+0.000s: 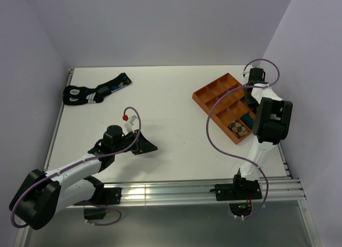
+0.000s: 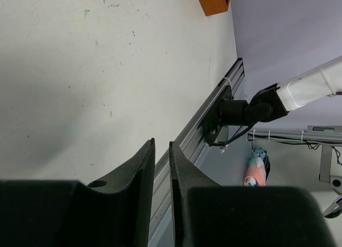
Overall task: Roll the socks
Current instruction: Place the sock in the storage box.
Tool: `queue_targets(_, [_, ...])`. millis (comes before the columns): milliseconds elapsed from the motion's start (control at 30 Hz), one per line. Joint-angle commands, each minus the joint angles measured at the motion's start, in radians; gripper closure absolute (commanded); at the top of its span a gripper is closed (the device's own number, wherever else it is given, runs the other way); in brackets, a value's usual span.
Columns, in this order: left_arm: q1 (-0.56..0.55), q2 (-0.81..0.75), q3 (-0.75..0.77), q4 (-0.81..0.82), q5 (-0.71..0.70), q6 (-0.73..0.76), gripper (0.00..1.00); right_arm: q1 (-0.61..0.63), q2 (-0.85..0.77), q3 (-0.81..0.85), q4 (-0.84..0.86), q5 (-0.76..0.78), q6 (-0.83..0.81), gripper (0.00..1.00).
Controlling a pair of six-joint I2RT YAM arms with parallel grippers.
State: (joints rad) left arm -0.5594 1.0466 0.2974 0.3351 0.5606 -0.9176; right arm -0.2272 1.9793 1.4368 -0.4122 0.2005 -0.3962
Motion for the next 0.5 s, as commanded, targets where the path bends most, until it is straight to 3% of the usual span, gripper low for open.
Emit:
queue_targets(0, [0.003,0.010,-0.004,0.054,0.024,0.025,0.78,-0.004,-0.007,-0.024,0.013,-0.003,-0.010,1.00])
queue_targets(467, [0.003,0.027,-0.007,0.056,0.024,0.025,0.79,-0.006,0.093,0.091,-0.164,-0.156,0.022,1.00])
